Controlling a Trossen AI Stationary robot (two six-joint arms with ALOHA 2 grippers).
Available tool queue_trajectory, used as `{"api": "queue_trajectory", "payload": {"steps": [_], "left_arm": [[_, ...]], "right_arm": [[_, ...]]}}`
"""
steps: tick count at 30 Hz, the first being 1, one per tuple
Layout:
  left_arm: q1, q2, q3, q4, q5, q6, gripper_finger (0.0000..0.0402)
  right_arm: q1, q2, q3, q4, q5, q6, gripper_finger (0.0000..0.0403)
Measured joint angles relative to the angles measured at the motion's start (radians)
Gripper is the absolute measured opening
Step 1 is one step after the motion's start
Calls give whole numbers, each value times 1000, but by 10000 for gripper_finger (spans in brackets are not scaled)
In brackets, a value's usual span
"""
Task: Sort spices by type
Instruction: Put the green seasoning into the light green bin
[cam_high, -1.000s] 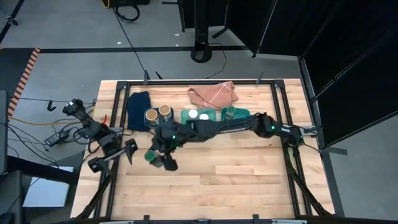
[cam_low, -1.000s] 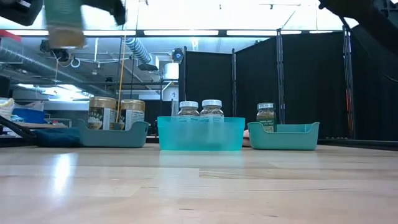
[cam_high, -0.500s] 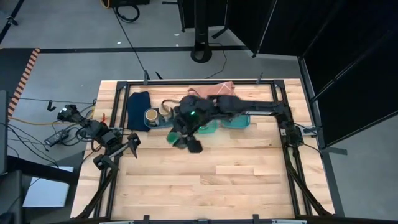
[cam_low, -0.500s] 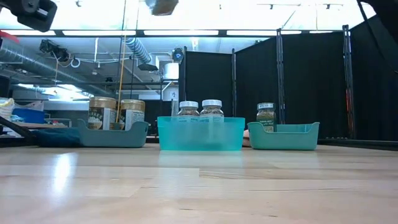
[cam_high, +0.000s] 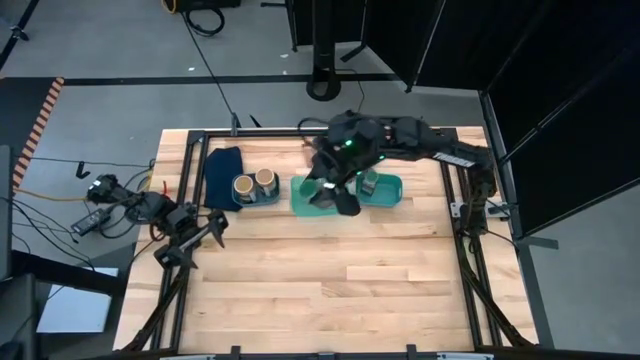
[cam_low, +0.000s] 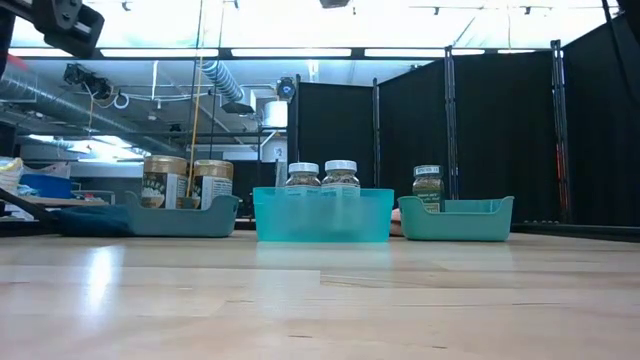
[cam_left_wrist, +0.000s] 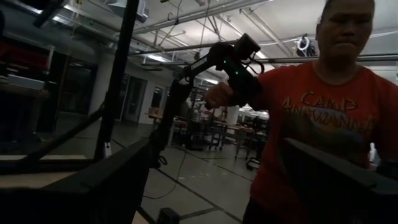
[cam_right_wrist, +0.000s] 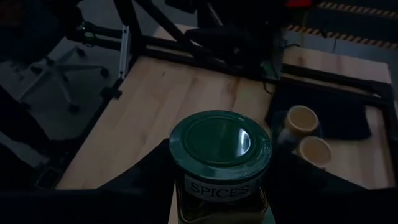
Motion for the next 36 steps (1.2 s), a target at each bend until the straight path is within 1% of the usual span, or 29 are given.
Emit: {"api": "queue_trajectory", "payload": {"steps": [6, 11, 13, 15, 18, 21, 26, 33, 36], "left_arm": [[45, 0, 0, 1, 0, 0, 363], [79, 0, 0, 8, -1, -8, 363], [89, 0, 0, 19, -1, -8, 363], [100, 0, 0, 23, -1, -8, 363], [114, 0, 0, 23, -1, -8, 363], [131, 0, 0, 23, -1, -8, 363], [159, 0, 0, 23, -5, -11, 363], [196, 0, 0, 23, -11, -15, 363], [207, 0, 0, 22, -11, -24, 363]], "right_arm": [[-59, -101, 0, -91, 4, -10, 207], [-107, -192, -5, -159, 51, -24, 207], [-126, -245, -44, -158, 51, -23, 207], [-147, -311, -114, -153, 53, -13, 207], [-178, -429, -271, -89, 65, 16, 207], [-200, -560, -472, 52, 108, 31, 207], [-231, -754, -828, 307, 138, 86, 207], [-242, -950, -1281, 666, 159, 232, 207], [-238, -1023, -1438, 783, 173, 324, 208]]}}
